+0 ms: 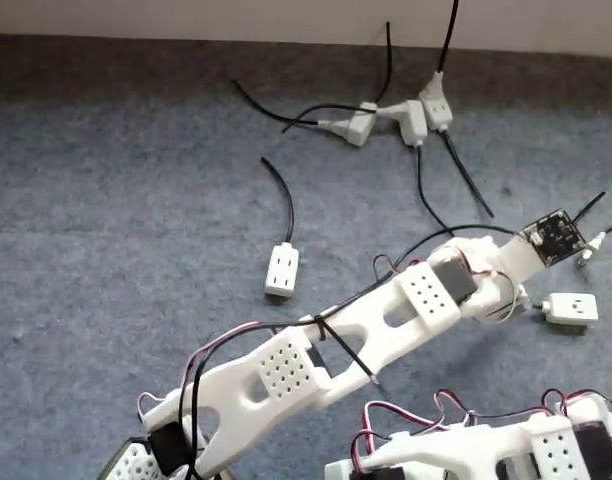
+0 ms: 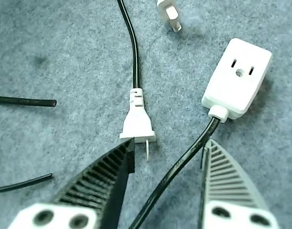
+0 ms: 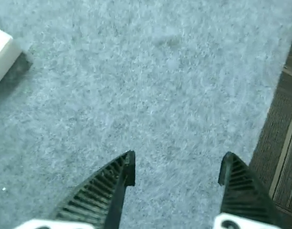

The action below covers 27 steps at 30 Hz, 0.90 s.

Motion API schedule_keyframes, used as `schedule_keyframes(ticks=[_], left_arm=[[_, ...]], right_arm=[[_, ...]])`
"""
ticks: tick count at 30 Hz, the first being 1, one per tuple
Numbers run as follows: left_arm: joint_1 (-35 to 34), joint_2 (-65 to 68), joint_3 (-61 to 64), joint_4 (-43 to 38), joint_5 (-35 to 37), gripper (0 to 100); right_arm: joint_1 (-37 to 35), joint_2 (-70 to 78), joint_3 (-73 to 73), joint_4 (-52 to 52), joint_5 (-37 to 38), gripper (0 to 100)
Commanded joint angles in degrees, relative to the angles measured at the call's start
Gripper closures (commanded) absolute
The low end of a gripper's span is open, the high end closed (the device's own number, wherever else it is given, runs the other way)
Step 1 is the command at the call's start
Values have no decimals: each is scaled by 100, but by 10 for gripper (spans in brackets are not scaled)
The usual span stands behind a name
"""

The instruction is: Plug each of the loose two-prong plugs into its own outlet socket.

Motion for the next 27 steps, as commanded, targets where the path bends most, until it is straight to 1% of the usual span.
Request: schedule_keyframes(ticks=[1,3,6,11,16,21,25,27], left_arm=[[-66,391,-796,18,-264,767],[-4,673,-963,18,-510,768],[92,971,-1235,9,-589,768],[-4,1165,-1613,-18,-571,769],[-189,1182,-1657,-176,-554,771],[-207,1191,-1622,-255,-563,867],[-418,1182,-1622,-220,-563,923],[-514,1147,-1675,79,-571,946]], right_arm=[[-321,760,-514,-66,-167,717],[-426,1182,-725,189,-229,717],[-585,1613,-945,462,-255,717],[-637,1771,-1007,374,-237,717],[-637,1763,-1015,312,-220,717],[-637,1763,-971,330,-237,717],[-637,1763,-989,330,-255,717],[-637,1763,-1015,312,-264,717]])
